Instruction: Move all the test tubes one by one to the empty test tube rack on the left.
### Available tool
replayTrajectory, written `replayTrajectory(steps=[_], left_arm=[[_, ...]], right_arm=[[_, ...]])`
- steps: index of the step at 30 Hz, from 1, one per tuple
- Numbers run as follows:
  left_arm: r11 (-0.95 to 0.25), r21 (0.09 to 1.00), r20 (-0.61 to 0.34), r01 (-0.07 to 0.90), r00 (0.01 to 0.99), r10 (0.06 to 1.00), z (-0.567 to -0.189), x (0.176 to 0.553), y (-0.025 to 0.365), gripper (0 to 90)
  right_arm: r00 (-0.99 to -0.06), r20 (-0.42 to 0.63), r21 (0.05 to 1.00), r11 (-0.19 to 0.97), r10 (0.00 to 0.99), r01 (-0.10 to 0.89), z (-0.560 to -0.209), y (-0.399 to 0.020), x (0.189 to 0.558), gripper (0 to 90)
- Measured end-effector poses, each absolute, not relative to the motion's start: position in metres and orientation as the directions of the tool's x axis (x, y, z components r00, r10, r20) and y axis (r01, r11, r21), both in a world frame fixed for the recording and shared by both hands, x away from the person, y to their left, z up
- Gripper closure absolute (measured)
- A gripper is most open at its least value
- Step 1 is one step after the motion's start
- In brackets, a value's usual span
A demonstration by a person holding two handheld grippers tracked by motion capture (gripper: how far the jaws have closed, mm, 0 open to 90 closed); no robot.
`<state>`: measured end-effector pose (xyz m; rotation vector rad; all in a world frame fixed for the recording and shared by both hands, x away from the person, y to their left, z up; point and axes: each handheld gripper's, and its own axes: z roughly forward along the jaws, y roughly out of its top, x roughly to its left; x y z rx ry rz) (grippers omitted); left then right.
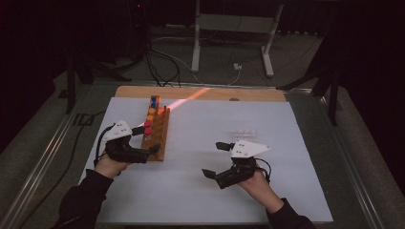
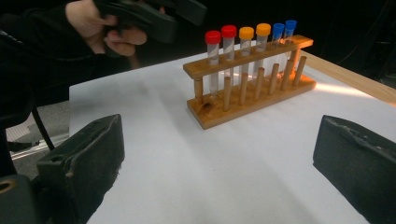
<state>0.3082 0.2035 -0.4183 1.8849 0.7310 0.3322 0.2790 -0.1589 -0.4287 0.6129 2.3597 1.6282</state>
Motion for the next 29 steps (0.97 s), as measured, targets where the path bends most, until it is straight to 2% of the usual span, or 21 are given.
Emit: replayTrajectory(steps=[1, 9, 15, 21, 29], left_arm=[[-0.276, 0.901, -0.101, 0.334, 0.782, 0.616, -0.418, 0.306, 0.202, 2.0], [-0.306, 0.903, -0.102, 0.301, 0.843, 0.529, -0.430, 0.284, 0.193, 0.6], [-0.340, 0.895, -0.084, 0.289, 0.858, 0.507, -0.448, 0.274, 0.192, 0.6], [-0.342, 0.885, -0.126, 0.317, 0.868, 0.480, -0.464, 0.268, 0.196, 0.6], [-0.353, 0.871, -0.137, 0.340, 0.861, 0.491, -0.483, 0.263, 0.202, 0.6]], right_arm=[[-0.891, 0.061, 0.928, 0.303, 0.450, 0.217, -0.429, -0.159, 0.279, 1.8], [-0.887, 0.057, 0.924, 0.312, 0.459, 0.221, -0.433, -0.163, 0.278, 1.8], [-0.883, 0.045, 0.918, 0.329, 0.466, 0.221, -0.439, -0.166, 0.278, 1.8], [-0.883, 0.039, 0.914, 0.340, 0.469, 0.221, -0.443, -0.167, 0.278, 1.8], [-0.882, 0.031, 0.914, 0.344, 0.469, 0.216, -0.444, -0.168, 0.280, 1.8]])
